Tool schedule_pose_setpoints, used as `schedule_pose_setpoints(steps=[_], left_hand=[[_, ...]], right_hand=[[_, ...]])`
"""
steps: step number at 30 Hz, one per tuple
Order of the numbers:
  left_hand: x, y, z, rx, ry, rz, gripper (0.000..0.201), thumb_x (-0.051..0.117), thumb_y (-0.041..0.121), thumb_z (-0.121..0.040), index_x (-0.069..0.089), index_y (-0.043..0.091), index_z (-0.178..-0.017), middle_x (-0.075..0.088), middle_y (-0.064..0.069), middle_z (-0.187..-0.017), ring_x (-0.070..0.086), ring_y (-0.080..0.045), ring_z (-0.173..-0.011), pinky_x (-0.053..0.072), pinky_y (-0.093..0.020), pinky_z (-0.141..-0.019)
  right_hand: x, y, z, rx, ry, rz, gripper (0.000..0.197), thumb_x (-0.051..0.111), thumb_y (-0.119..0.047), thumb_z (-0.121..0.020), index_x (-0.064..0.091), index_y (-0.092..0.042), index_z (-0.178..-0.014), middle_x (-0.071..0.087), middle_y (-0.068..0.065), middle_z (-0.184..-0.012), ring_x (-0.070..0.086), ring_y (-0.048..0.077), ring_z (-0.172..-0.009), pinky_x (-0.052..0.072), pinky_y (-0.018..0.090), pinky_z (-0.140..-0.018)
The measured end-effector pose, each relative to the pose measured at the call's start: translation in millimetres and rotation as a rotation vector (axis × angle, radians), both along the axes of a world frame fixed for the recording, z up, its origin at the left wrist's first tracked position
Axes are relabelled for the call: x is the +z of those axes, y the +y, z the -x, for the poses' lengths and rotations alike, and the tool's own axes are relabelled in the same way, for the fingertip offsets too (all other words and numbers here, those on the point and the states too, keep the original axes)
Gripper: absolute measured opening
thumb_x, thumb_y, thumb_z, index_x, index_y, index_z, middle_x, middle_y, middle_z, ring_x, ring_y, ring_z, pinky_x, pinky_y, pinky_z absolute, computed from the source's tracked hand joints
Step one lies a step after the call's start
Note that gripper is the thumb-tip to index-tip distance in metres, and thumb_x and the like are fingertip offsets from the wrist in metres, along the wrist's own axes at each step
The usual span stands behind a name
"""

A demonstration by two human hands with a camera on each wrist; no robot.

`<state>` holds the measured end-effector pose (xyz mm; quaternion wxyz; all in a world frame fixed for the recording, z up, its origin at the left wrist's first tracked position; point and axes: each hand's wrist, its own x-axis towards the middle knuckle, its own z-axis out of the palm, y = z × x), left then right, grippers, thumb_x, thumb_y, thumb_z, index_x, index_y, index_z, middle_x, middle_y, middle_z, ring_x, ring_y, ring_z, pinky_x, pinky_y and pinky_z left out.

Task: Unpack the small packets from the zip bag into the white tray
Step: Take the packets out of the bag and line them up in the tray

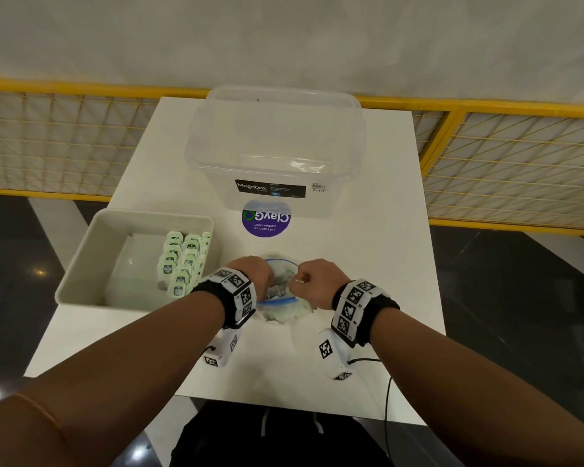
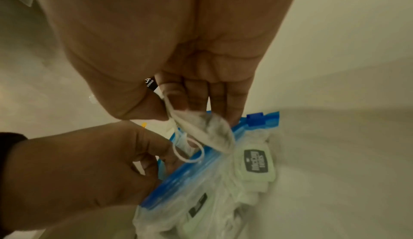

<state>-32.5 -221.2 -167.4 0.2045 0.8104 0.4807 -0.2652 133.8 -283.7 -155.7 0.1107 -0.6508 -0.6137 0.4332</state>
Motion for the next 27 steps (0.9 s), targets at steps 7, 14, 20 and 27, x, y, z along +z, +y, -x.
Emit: schedule_pose_setpoints(steps=[7,14,20,27], left_hand=[[6.6,11.9,6.7,0.122,-0.197,-0.024,0.012,0.065,0.036,-0.080,0.071,0.026,-0.078,0.068,0.007,-0.082,0.064,-0.018,-0.082,0.048,-0.026,-0.072],[44.0,23.6,20.1,0.251,-0.614,0.036,0.009,0.073,0.033,-0.081,0.069,0.032,-0.074,0.067,0.011,-0.072,0.061,-0.003,-0.070,0.045,-0.018,-0.069],[57.8,21.7,30.4,0.306,-0.817,0.048,0.006,0.076,0.026,-0.080,0.073,0.024,-0.085,0.072,0.008,-0.079,0.067,-0.012,-0.078,0.052,-0.027,-0.081],[60.0,14.6,43.7,0.325,-0.835,0.071,0.012,0.083,0.022,-0.072,0.075,0.023,-0.081,0.072,0.011,-0.078,0.063,-0.002,-0.067,0.050,-0.019,-0.074]], right_hand=[[-0.5,5.1,-4.7,-0.175,0.066,-0.007,0.041,0.072,-0.029,-0.073,0.037,-0.018,-0.055,0.047,0.002,-0.057,0.043,0.019,-0.056,0.037,0.031,-0.056],[3.3,16.2,-3.0,-0.342,0.201,0.004,0.014,0.054,-0.014,-0.082,0.042,-0.017,-0.075,0.051,0.003,-0.064,0.059,0.024,-0.060,0.040,0.030,-0.058],[25.8,21.0,9.7,-0.298,0.213,0.249,0.022,0.052,-0.030,-0.092,0.062,-0.010,-0.095,0.064,0.001,-0.074,0.044,0.017,-0.053,0.036,0.027,-0.051],[41.7,23.6,16.6,-0.292,0.240,0.084,0.008,0.063,-0.014,-0.085,0.071,-0.011,-0.086,0.074,0.007,-0.091,0.048,0.000,-0.044,0.038,0.012,-0.047]])
